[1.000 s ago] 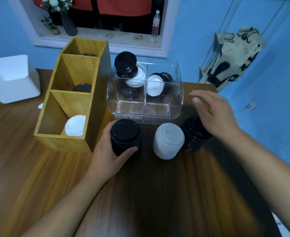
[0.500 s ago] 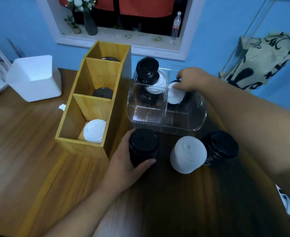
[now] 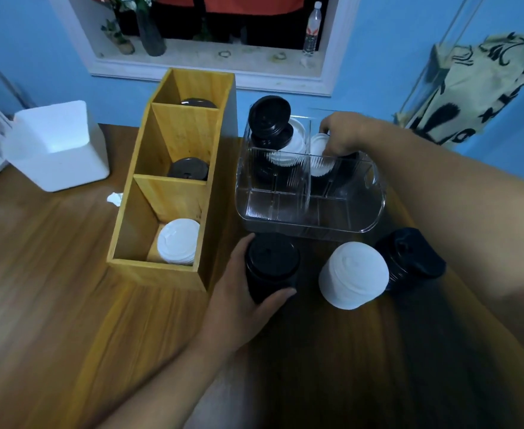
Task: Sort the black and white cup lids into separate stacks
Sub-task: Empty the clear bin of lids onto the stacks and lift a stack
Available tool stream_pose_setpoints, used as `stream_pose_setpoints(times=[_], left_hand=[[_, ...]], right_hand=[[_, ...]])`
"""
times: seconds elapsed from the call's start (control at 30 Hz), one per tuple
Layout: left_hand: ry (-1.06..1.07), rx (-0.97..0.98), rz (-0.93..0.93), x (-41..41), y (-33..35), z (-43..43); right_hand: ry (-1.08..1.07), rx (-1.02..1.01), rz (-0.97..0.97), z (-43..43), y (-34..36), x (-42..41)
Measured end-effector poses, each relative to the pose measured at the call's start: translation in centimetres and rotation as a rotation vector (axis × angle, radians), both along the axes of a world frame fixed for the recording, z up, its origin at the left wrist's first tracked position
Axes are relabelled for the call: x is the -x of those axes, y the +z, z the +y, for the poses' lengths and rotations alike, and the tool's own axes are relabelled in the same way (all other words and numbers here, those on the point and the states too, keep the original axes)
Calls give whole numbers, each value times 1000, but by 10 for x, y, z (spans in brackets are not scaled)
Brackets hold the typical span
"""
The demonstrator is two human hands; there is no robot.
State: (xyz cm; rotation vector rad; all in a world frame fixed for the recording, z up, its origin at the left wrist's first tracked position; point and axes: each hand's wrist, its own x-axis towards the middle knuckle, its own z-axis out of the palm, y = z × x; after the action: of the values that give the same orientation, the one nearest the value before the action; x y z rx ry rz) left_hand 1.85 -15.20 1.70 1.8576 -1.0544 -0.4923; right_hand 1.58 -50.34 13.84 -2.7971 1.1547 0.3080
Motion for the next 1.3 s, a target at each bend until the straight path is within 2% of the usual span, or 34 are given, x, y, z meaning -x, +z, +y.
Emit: stream_pose_setpoints(times=[0.3, 0.5, 0.6, 0.8, 0.9, 1.03, 1.2, 1.3], left_hand=[[-16, -19, -28, -2, -3, 1], [-39, 6, -5, -3, -1, 1], [-45, 4, 0, -4, -3, 1], [-58, 36, -12, -3, -2, 0], [-69, 58, 0, -3, -2, 0], [-73, 70, 7, -4, 0, -1], [-68, 128, -24, -6, -3, 1], [-71, 136, -26, -5, -4, 3]], right_hand=[[-96, -73, -127, -2, 7, 11], [-120, -137, -4, 10, 12, 13], [-151, -137, -20, 14, 2, 14], [-254, 59, -320, 27, 37, 24], [-291, 55, -514, 50, 74, 48], [-312, -229, -798, 124, 82, 110], [-460, -824, -1168, 222, 22, 185], [-617, -1094, -1212, 268, -18, 224]])
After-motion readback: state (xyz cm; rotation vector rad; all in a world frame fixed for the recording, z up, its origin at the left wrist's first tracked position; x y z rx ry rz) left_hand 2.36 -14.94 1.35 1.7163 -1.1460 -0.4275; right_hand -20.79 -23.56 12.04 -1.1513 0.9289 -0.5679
